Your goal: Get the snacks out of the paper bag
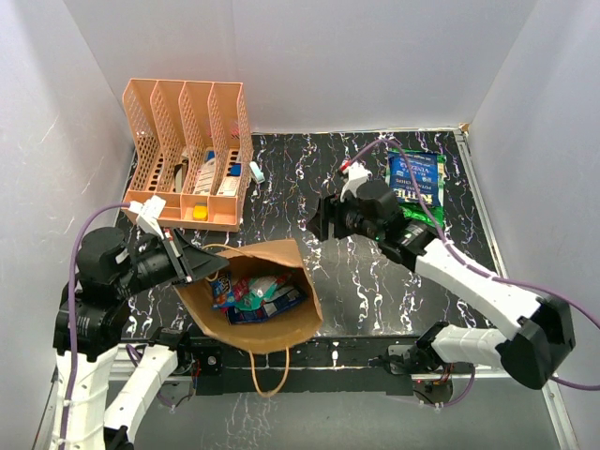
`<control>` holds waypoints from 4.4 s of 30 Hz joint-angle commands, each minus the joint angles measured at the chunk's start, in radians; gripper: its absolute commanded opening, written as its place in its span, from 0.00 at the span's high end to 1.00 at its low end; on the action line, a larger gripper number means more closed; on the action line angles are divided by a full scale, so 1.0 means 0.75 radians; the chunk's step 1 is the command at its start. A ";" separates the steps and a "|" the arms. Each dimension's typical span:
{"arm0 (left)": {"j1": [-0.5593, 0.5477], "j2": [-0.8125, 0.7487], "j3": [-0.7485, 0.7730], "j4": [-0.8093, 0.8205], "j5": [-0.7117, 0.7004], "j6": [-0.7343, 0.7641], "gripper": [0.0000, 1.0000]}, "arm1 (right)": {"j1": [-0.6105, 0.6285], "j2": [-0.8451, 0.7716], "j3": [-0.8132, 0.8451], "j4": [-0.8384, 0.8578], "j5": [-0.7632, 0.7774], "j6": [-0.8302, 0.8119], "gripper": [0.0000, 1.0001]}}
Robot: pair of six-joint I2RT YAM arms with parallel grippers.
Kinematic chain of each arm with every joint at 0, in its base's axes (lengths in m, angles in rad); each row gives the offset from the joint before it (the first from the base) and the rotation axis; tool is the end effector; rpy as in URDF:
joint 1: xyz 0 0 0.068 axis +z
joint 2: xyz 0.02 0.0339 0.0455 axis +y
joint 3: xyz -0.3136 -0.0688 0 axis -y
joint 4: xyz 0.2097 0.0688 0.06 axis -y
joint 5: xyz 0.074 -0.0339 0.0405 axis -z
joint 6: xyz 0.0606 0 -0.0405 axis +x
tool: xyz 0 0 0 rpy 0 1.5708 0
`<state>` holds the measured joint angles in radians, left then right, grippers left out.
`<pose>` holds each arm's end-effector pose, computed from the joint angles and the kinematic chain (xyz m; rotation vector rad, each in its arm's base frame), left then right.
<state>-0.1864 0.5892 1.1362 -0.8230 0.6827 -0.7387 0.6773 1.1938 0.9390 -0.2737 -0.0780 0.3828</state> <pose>0.0161 -0.0419 0.4151 -0.0272 1.9784 -1.2522 0.1830 0.1533 0.3425 -0.3681 2.1492 0.7061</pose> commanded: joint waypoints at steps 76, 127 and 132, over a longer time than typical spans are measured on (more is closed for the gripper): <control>0.001 -0.156 -0.024 0.069 0.243 -0.137 1.00 | 1.115 0.538 0.313 -0.149 0.463 -1.339 0.93; 0.001 0.039 0.002 -0.109 -0.144 0.085 1.00 | -0.028 0.533 0.971 -0.125 0.955 -0.357 0.93; 0.001 0.136 0.051 -0.204 -0.170 0.240 1.00 | -0.141 0.825 1.190 -0.409 0.993 -0.222 0.93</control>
<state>-0.1864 0.6395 1.1225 -0.9150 0.5777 -0.6743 0.6270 1.6955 1.6981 -0.3622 0.6643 0.0486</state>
